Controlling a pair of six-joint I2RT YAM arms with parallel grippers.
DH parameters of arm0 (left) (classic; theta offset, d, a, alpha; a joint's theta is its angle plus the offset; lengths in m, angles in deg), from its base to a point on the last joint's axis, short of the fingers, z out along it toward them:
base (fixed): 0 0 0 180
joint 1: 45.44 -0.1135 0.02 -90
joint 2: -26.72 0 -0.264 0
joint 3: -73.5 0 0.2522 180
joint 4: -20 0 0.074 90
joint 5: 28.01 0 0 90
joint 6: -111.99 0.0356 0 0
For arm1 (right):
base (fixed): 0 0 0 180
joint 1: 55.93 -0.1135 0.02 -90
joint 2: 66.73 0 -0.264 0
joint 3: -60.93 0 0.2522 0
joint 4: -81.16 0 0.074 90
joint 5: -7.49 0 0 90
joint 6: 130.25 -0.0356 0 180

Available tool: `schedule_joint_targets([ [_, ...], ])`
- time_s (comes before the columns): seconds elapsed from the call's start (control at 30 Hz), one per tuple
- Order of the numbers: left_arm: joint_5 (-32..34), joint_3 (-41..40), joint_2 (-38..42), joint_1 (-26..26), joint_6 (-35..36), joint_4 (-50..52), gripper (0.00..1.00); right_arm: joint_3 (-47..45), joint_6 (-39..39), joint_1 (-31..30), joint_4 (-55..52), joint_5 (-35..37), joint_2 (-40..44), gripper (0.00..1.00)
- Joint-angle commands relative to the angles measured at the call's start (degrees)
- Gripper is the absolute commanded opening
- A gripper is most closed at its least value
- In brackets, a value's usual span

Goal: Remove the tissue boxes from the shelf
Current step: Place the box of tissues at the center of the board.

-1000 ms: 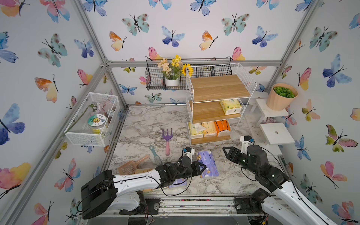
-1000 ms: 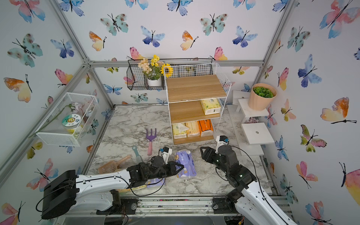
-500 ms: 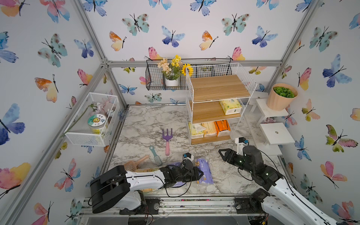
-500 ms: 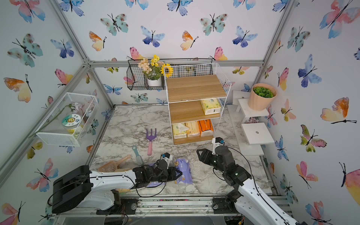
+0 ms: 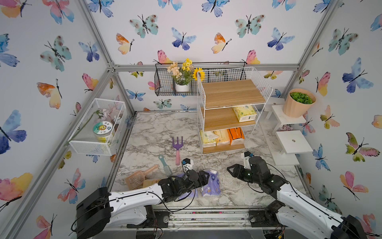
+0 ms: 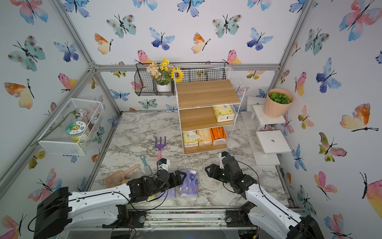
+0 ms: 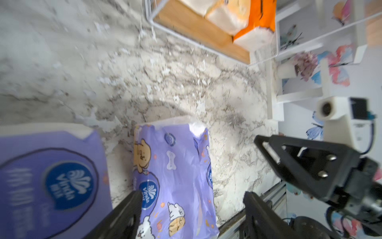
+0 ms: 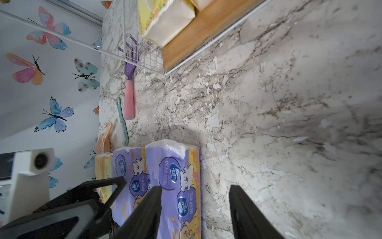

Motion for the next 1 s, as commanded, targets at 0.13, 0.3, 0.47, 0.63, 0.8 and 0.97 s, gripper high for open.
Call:
schedule_joint_targets([
  [0.13, 16.9, -0.5, 10.2, -0.4, 1.9, 2.4, 0.77, -2.7, -0.7, -1.4, 10.1, -5.8, -6.9, 0.54],
  [0.3, 19.4, -0.9, 12.9, -1.2, 3.7, 0.1, 0.76, -1.6, -1.3, -5.2, 15.1, -5.1, -13.2, 0.54],
  [0.47, 17.2, -0.8, 13.0, -3.1, 4.8, -0.9, 0.76, 0.4, -1.2, -8.4, 18.7, -3.6, -20.2, 0.51],
  [0.63, 14.5, -0.6, 12.7, -4.6, 5.0, -1.9, 0.76, 3.4, -0.8, -11.7, 21.2, -3.4, -26.2, 0.46],
  [0.8, 13.6, -0.6, 12.7, -4.7, 5.1, -2.4, 0.75, 5.0, -0.8, -14.8, 21.4, -3.7, -28.1, 0.4],
  [0.97, 13.1, -1.1, 12.6, -4.9, 4.9, -3.3, 0.75, 5.3, -1.6, -16.6, 23.1, -5.0, -28.8, 0.38],
])
